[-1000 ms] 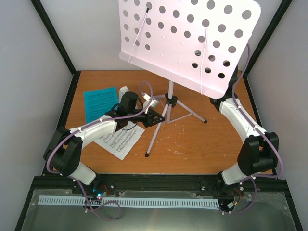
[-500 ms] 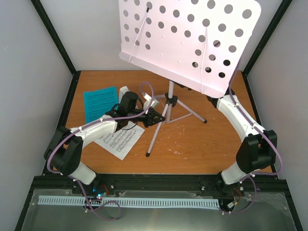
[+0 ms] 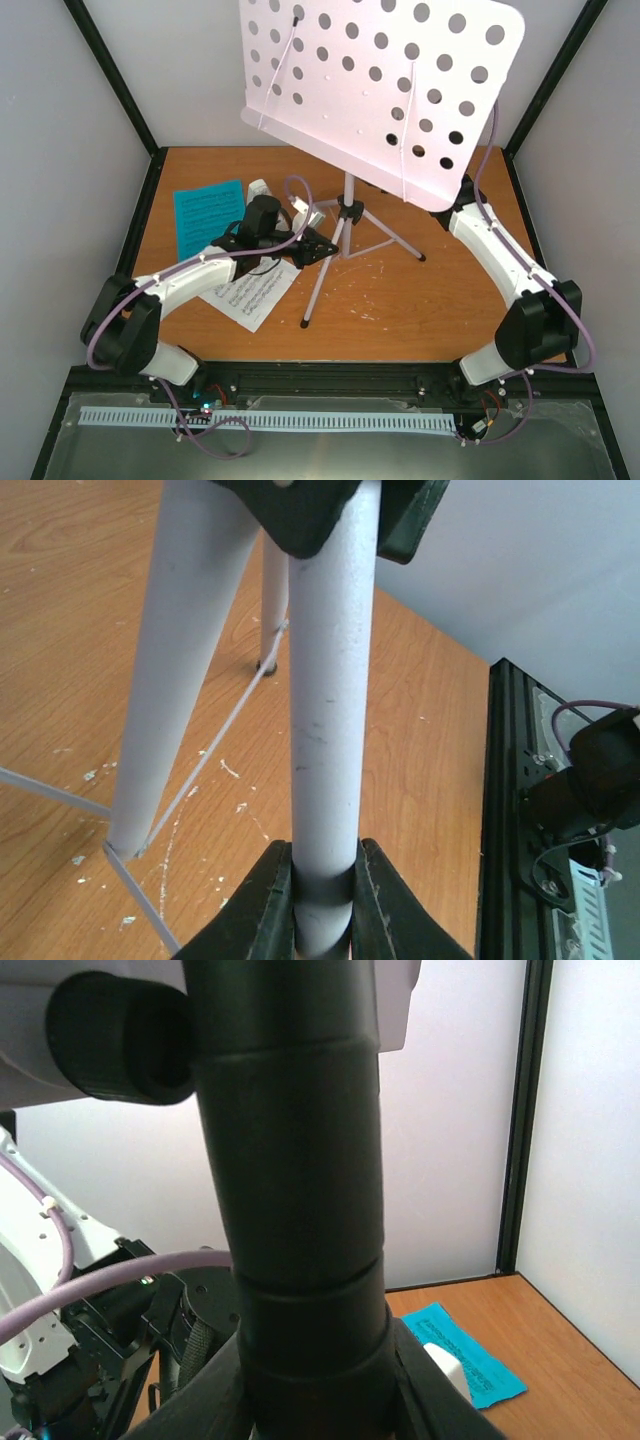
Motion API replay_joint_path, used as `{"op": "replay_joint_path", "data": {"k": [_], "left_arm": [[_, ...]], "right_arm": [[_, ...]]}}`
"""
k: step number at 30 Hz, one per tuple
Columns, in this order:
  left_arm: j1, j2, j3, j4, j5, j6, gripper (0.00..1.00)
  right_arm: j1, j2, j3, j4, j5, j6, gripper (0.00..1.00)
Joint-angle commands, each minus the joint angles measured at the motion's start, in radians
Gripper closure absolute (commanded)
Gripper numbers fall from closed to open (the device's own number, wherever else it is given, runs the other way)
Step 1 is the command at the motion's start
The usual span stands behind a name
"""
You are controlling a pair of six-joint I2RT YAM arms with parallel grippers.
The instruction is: Pack up the instrument practice props
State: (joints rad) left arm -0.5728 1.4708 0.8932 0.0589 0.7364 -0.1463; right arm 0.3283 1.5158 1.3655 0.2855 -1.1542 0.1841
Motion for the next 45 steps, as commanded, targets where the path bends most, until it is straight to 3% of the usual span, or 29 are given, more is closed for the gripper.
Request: {"op": "replay_joint_path", "data": {"k": [1,12,19,31,38,45], "left_arm": [[0.001,-0.112,0.003,0.121,-0.018,0.004,1.0],[-0.086,-0.233,-0.002,0.217,-0.047,0.056,1.0],[-0.124,-0.282,-0.083,0.316,-0.073,0.081,1.0],[-0.179,-0.242,-0.119,0.378,-0.12,0.093,1.0],[-0.248,-0.22,-0.092,0.452,-0.227,0.118,1.0],[-0.257,-0.2,-0.104,0.481,-0.263,0.129,1.0]], "right_arm": [[0.081,-0.155,-0.026,-0.11,0.081,0.001,0.97],[0.18,-0.347,-0.225,-0.111,0.235,0.011,0.97],[0.234,-0.43,-0.337,-0.09,0.309,0.021,0.97],[0.294,-0.521,-0.515,-0.006,0.432,0.056,0.97],[0.331,-0.596,-0.582,0.073,0.547,0.081,0.97],[0.337,-0.617,-0.606,0.11,0.555,0.106,0.97]]}}
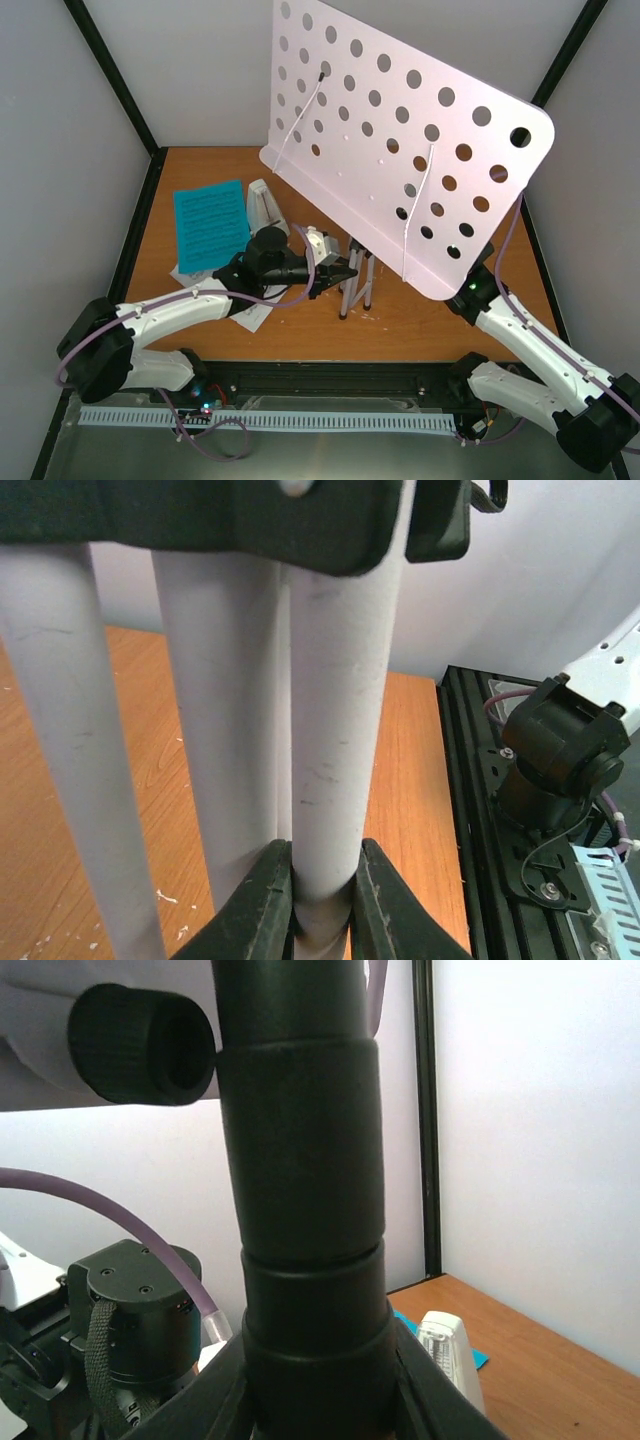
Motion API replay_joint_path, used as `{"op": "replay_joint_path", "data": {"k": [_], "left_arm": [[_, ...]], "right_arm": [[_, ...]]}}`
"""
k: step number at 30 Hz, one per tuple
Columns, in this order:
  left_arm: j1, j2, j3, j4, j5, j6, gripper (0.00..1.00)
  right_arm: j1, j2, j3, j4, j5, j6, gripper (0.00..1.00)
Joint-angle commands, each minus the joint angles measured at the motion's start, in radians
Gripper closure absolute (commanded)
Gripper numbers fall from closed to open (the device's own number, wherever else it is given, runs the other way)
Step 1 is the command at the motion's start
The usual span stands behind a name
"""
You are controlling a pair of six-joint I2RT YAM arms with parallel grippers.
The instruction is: Pack up the instrument practice props
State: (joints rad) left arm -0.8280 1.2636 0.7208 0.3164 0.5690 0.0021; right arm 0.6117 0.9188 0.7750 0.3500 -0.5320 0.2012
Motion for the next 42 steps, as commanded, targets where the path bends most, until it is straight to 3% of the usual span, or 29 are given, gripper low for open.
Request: {"op": "replay_joint_path", "data": {"k": [1,5,13,16,21,30,42], "left_arm": [[-0.001,0.015,0.062,0.219,-0.094,-0.024,1.0],[-0.002,0.012,0.011,0.181,-0.094,-0.052,0.86],[-0.002,-0.12,-0.115,0.089,-0.118,-0.098,0.46],[-0.001,-0.153,-0.146,0.083,-0.102,-0.117,0.26],[-0.002,-0.062,-0.109,0.122,-0.011,-0.118,0.04],[-0.003,0.102,-0.024,0.275,0.034,-0.102,0.01],[-0.053,0.222,-0.028,0.436,-0.043,-0.136,0.11]], "right_arm": [[0.054,-0.02,-0.023,0.048,-0.062,0.089,0.97],[0.054,-0.025,-0.045,0.061,-0.049,0.093,0.97],[0.054,-0.044,-0.047,0.027,-0.012,0.066,0.97],[0.054,-0.049,-0.051,0.025,-0.003,0.064,0.97],[0.054,-0.05,-0.056,0.032,0.015,0.073,0.97],[0.055,-0.081,-0.04,-0.029,0.063,0.082,0.97],[0.055,-0.121,-0.05,-0.044,0.167,0.096,0.97]]}}
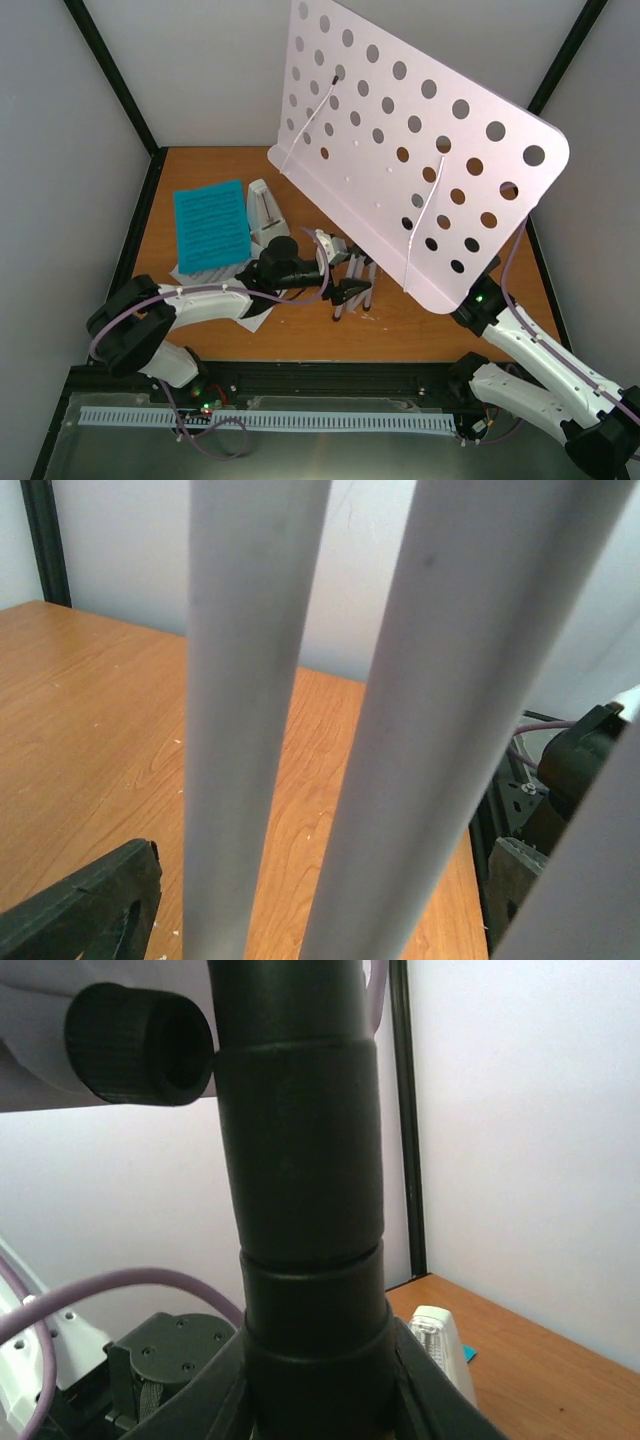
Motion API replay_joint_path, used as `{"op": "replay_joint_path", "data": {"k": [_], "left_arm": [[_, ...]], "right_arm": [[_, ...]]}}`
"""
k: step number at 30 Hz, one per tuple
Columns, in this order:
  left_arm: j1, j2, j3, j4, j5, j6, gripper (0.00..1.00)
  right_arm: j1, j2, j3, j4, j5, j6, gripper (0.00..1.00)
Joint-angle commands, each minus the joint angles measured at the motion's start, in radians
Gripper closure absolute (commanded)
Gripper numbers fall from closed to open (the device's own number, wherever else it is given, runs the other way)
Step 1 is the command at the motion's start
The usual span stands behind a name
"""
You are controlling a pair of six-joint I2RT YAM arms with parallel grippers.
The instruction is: Pack up the instrument practice props
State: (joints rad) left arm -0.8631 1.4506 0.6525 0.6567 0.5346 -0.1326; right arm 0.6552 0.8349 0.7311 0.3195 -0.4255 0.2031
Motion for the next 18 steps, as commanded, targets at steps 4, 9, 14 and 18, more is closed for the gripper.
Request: {"op": "replay_joint_path", "data": {"k": [4,9,14,18], "left_arm": [[-0.02,0.076,0.061,0.105,-0.013,-0.006,0.2],[-0.024,0.132,0.092,0.138,0.001,-0.029,0.31],[-0.025,0.178,0.122,0.157,0.028,-0.046,0.38],[-0.025,0.233,0.166,0.133,0.085,-0.042,0.41]], "right_arm": [[0.012,-0.074,-0.021,-0.02,0.124,0.097,0.97],[0.012,-0.121,-0.045,-0.031,0.196,0.104,0.97],[0.012,-0.169,-0.074,-0.046,0.277,0.102,0.97],[0.012,-0.17,-0.064,-0.091,0.292,0.096,0.97]]}}
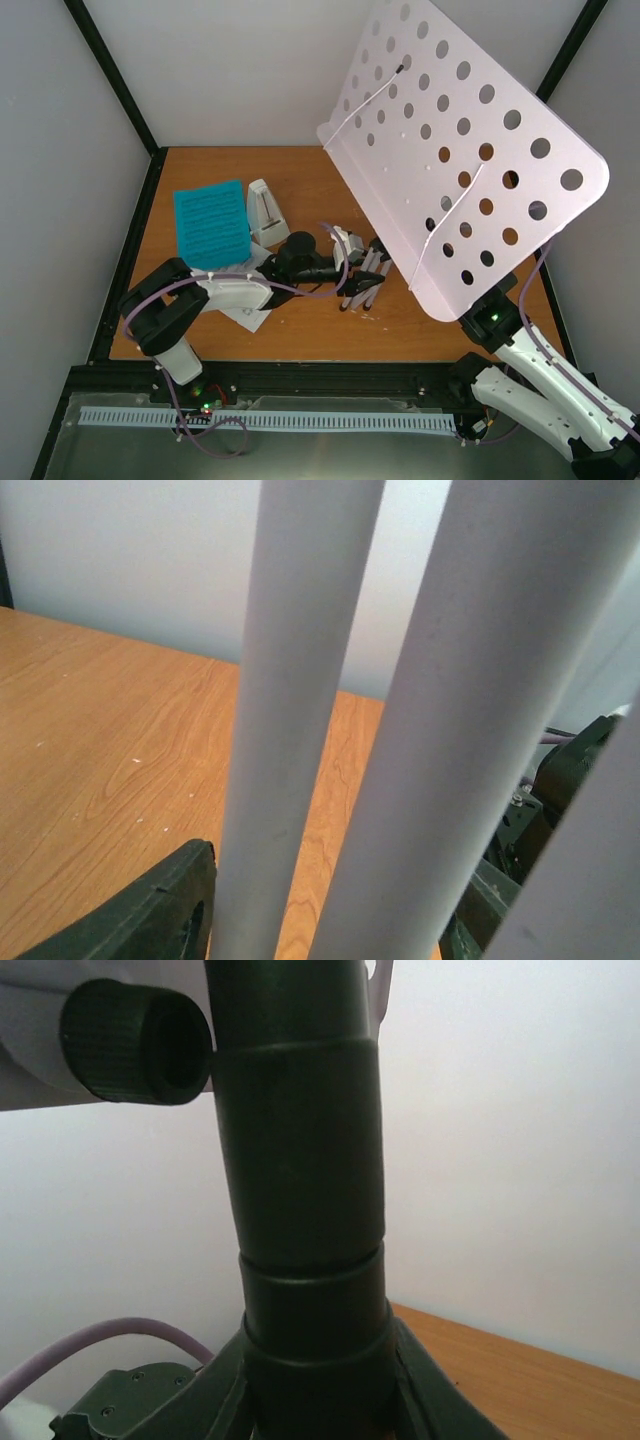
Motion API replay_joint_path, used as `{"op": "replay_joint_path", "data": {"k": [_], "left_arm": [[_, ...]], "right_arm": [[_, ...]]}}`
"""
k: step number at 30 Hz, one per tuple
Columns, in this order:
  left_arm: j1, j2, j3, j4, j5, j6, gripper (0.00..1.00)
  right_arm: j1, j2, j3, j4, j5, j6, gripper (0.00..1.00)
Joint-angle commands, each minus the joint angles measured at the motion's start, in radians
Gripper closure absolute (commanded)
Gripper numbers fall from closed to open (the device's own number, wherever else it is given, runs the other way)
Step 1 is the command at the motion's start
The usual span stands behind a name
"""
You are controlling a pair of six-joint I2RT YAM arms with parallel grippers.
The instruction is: Pack up the instrument practice props
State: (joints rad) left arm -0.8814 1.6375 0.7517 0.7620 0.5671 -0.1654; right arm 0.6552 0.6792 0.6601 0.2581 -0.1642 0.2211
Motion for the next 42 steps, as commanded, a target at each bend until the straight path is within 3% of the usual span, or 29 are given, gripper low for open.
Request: {"op": "replay_joint_path", "data": {"k": [1,5,11,18,23,27,30,37,42], "left_arm": [[-0.008,0.057,0.076,0.027,0.065,-0.012,0.47],[-0.008,0.079,0.096,0.02,0.089,-0.011,0.54],[-0.009,0.036,0.068,-0.005,0.055,-0.025,0.78],[-0.009,-0.137,0.054,-0.206,-0.009,-0.041,0.99],[-0.006,-0.309,0.069,-0.425,-0.055,-0.032,1.0],[0.004,-0.393,0.092,-0.637,-0.027,-0.048,1.0],[0.01,-0.435,0.088,-0.746,-0.021,-0.061,1.0],[0.057,-0.514,0.06,-0.826,0.011,-0.108,1.0],[0.15,-0.522,-0.014,-0.812,0.027,-0.126,1.0]], "right_arm": [[0.012,-0.012,0.013,-0.044,0.035,0.076,0.97],[0.012,-0.01,0.021,-0.075,0.057,0.064,0.97],[0.012,-0.005,0.022,-0.081,0.09,0.102,0.97],[0.012,0.041,0.06,-0.051,0.077,0.135,0.97],[0.012,0.056,0.067,0.059,0.021,0.175,0.97],[0.012,0.097,0.042,0.029,0.114,0.237,0.97],[0.012,0.109,-0.059,0.108,0.158,0.299,0.97],[0.012,0.196,-0.204,0.242,0.224,0.389,0.97],[0.012,0.304,-0.298,0.364,0.236,0.423,0.97]]}}
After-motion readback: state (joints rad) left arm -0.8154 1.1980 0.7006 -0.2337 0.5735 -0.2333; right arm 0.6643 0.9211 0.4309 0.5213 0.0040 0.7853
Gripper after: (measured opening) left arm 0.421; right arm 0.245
